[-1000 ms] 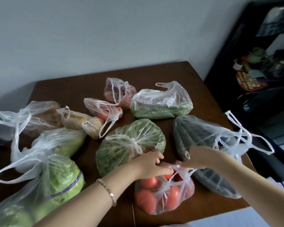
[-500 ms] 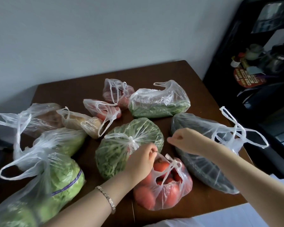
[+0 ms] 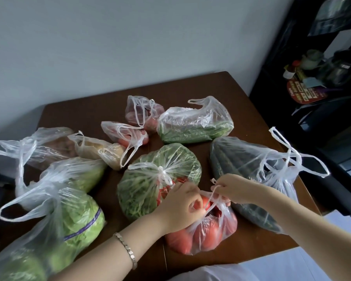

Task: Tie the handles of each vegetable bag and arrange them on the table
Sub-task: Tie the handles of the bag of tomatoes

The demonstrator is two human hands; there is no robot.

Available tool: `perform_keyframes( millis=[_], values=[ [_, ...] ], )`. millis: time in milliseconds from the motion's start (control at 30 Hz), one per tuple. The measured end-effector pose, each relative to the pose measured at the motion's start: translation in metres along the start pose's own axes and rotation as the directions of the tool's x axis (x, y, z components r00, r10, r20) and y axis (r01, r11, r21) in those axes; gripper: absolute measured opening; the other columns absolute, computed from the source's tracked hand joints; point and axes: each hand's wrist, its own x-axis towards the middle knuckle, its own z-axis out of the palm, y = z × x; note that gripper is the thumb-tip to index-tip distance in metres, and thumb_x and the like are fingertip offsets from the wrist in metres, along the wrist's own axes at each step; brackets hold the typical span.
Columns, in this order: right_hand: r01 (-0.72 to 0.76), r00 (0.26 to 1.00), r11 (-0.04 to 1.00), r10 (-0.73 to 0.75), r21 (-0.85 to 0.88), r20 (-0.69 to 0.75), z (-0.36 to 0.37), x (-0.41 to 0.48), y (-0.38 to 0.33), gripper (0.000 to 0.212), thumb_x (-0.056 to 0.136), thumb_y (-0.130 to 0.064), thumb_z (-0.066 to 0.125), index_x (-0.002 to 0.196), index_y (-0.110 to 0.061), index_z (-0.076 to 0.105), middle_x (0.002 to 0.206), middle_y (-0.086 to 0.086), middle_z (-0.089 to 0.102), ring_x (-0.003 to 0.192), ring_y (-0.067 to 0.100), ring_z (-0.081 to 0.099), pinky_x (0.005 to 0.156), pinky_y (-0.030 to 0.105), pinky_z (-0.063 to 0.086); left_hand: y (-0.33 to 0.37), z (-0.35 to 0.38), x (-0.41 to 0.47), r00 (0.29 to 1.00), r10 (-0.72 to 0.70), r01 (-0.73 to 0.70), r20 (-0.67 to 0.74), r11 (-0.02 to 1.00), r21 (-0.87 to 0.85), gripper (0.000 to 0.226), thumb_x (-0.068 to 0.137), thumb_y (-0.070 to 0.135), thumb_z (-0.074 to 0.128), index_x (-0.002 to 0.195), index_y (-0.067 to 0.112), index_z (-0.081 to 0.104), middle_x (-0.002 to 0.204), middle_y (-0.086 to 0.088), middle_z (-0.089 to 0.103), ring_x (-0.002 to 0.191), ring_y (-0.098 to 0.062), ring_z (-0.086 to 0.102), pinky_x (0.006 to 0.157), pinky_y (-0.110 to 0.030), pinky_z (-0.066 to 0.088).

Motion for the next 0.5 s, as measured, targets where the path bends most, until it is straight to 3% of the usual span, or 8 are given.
perform_keyframes(
  millis=[100, 200, 333, 400, 500],
  values=[
    [-0.018, 0.997, 0.998, 0.022, 0.063, -0.073, 0.003, -0.004, -0.001, 0.034, 0.095, -0.025, 0.044, 0.088, -0.001, 0.067, 0.069, 0.004, 0.055, 0.052, 0.010, 0.042, 0.052, 0.019, 0.035, 0.001, 0.002, -0.001, 0.991, -0.022, 0.005, 0.132, 0.992, 0.129, 0.043, 0.078, 0.049, 0.063, 0.106, 0.017, 0.058, 0.142, 0.006, 0.026, 0.130, -0.015, 0.017, 0.113, -0.039, 0.016],
    [-0.032, 0.993, 0.979, 0.054, 0.202, -0.105, 0.006, -0.006, -0.007, 0.029, 0.092, -0.022, 0.049, 0.089, -0.001, 0.070, 0.060, 0.002, 0.050, 0.049, 0.012, 0.037, 0.047, 0.021, 0.029, 0.004, 0.010, 0.000, 0.999, 0.009, -0.001, -0.037, 0.975, 0.224, 0.034, 0.092, 0.038, 0.048, 0.094, 0.009, 0.066, 0.135, 0.004, 0.040, 0.125, -0.018, 0.033, 0.109, -0.038, 0.026],
    [-0.010, 0.990, 0.979, 0.039, 0.202, -0.139, -0.008, -0.015, -0.008, 0.019, 0.090, -0.018, 0.051, 0.083, -0.018, 0.069, 0.056, -0.005, 0.050, 0.050, 0.011, 0.040, 0.050, 0.020, 0.033, -0.005, 0.010, -0.008, 0.967, -0.018, 0.038, -0.255, 0.996, 0.076, 0.035, 0.097, 0.029, 0.040, 0.097, 0.007, 0.067, 0.120, 0.002, 0.055, 0.108, -0.013, 0.050, 0.097, -0.023, 0.036],
    [-0.016, 0.979, 0.992, 0.041, 0.125, -0.200, -0.019, -0.018, -0.004, 0.022, 0.092, -0.020, 0.050, 0.090, -0.013, 0.070, 0.059, -0.001, 0.055, 0.052, 0.012, 0.046, 0.052, 0.020, 0.040, -0.012, 0.002, -0.014, 0.952, -0.086, 0.086, -0.295, 0.996, -0.010, 0.031, 0.097, 0.025, 0.041, 0.094, 0.006, 0.065, 0.107, 0.000, 0.060, 0.091, -0.007, 0.054, 0.082, -0.008, 0.037],
    [-0.051, 0.946, 0.996, 0.026, -0.068, -0.322, -0.024, -0.019, 0.005, 0.032, 0.094, -0.023, 0.046, 0.093, 0.002, 0.066, 0.075, 0.011, 0.063, 0.063, 0.019, 0.055, 0.060, 0.028, 0.048, -0.022, -0.011, -0.024, 0.909, -0.239, 0.215, -0.341, 0.971, -0.105, 0.026, 0.097, 0.026, 0.042, 0.090, 0.010, 0.061, 0.079, 0.008, 0.053, 0.067, -0.001, 0.049, 0.064, -0.010, 0.036]
  ],
)
